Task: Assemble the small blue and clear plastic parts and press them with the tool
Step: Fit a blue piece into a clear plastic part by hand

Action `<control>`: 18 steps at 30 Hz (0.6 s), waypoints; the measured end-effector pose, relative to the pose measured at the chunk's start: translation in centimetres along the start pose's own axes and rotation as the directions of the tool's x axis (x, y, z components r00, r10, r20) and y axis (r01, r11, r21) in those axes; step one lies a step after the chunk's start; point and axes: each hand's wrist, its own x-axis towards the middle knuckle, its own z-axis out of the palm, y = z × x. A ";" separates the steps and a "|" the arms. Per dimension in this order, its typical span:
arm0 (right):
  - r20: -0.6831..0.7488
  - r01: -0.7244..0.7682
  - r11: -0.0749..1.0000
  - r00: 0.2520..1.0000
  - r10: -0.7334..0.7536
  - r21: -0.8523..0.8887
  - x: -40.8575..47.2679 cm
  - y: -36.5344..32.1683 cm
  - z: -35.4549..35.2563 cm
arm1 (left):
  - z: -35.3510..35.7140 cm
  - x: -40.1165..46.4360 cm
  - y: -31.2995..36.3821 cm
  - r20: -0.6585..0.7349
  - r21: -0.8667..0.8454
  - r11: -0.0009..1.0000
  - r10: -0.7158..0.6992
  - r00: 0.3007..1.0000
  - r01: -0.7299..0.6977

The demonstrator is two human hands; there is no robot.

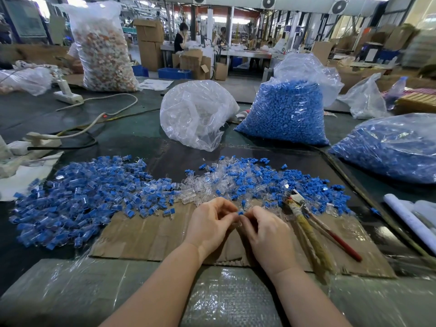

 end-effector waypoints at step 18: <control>-0.070 0.107 0.984 0.993 -0.098 0.142 0.1 -0.1 -0.4 | 0.1 0.4 -0.5 -0.013 -0.042 0.999 0.010 1.000 -0.010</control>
